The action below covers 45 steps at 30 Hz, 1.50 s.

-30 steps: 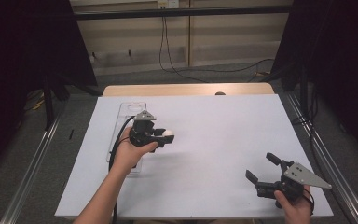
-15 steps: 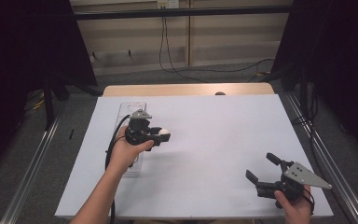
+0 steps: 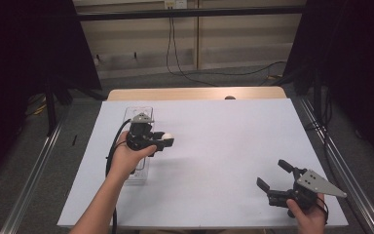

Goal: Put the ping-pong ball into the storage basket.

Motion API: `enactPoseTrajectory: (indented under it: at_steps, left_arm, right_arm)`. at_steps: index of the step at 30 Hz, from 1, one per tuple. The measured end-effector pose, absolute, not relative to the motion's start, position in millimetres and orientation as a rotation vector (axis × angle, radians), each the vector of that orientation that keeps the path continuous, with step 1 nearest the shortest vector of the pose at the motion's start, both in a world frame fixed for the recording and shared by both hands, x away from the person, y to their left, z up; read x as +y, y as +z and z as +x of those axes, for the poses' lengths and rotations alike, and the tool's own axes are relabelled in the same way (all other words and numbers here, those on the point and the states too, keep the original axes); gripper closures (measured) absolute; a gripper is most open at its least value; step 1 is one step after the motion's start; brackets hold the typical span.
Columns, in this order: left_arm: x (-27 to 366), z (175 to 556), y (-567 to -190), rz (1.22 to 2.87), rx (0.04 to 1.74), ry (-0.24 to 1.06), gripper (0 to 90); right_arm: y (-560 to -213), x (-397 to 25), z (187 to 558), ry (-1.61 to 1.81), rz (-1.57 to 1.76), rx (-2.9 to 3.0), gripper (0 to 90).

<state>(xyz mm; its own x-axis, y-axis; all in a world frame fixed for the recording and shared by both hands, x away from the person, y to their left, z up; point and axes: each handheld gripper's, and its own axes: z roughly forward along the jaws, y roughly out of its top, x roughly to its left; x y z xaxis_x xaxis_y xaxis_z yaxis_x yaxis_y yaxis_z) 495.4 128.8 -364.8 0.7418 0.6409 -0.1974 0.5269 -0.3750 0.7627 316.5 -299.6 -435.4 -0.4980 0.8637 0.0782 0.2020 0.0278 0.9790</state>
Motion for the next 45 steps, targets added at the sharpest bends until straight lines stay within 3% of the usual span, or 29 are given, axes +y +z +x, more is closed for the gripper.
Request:
enactPoseTrajectory:
  at_steps: [45]
  left_arm:
    - [155.2,498.6,-358.7,2.035,0.930,0.197,50.8]
  right_arm:
    - [-435.9,-299.2,317.0,1.507,1.084,1.745,2.3]
